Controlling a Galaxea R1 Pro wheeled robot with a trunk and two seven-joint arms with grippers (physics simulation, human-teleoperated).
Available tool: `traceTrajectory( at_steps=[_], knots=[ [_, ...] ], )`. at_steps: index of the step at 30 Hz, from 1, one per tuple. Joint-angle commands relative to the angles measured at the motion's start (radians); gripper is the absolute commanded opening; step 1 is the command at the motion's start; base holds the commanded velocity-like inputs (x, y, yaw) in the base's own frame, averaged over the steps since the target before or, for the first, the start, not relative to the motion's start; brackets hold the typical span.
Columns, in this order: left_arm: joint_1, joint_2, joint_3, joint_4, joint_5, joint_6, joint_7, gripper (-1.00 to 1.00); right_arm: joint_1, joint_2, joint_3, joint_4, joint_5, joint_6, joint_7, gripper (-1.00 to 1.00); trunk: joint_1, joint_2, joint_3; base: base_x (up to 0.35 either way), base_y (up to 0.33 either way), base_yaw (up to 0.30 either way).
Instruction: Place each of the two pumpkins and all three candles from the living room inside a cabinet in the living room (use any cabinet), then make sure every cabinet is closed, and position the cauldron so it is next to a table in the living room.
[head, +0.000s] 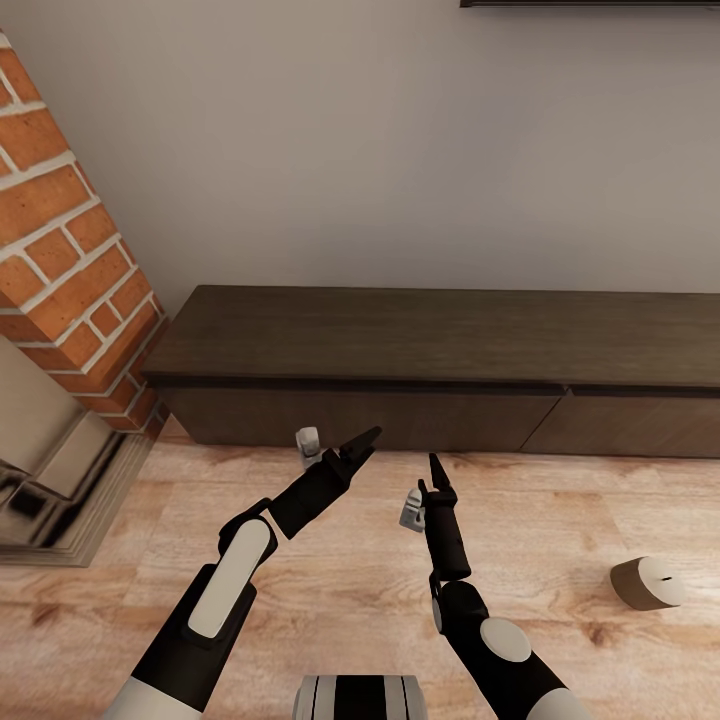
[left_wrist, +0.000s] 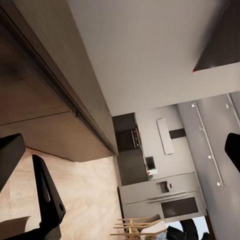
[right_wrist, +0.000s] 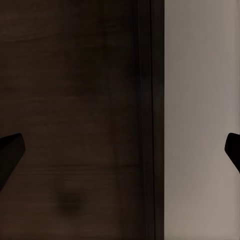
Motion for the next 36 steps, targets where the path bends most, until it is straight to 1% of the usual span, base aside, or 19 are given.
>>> traceTrajectory(
  at_steps=[1,6,10,16,18,23,30,36],
  knots=[
    [0.0,0.0,0.0,0.0,-0.001,0.0,0.0,1.0,0.0,0.0,0.0,0.0,0.0,0.0,0.0,1.0,0.0,0.0,0.0,0.0,0.0,0.0],
    [0.0,0.0,-0.001,0.0,-0.003,-0.008,0.0,1.0,0.0,0.0,-0.001,0.003,-0.001,-0.001,0.001,1.0,0.0,0.0,0.0,0.0,0.0,0.0],
    [0.0,-0.001,-0.003,0.001,-0.006,-0.034,0.0,1.0,0.0,-0.001,-0.004,0.04,-0.002,-0.002,0.001,1.0,0.0,0.0,0.0,0.0,0.0,0.0],
    [0.0,0.0,-0.004,0.001,-0.001,-0.037,0.0,1.0,0.0,-0.002,-0.005,0.051,-0.005,-0.005,0.002,1.0,0.0,0.0,0.0,0.0,0.0,0.0],
    [0.0,0.001,-0.005,0.002,0.002,-0.037,0.0,1.0,0.0,-0.003,-0.007,0.052,-0.009,-0.007,0.002,1.0,0.0,0.0,0.0,0.0,0.0,0.0],
    [0.0,0.001,-0.006,0.002,0.002,-0.037,0.0,1.0,0.0,-0.003,-0.008,0.052,-0.036,-0.009,0.002,1.0,0.0,0.0,0.0,0.0,0.0,0.0],
    [0.001,0.001,-0.007,0.002,-0.003,-0.037,0.0,1.0,0.0,-0.007,-0.008,0.052,-0.042,-0.01,0.003,1.0,0.0,0.0,0.0,0.0,0.0,0.0],
    [0.001,0.0,-0.007,0.002,-0.006,-0.037,0.0,1.0,0.0,-0.007,-0.008,0.052,-0.042,-0.011,0.003,1.0,0.003,-0.001,-0.023,0.0,0.0,0.0]
  ],
)
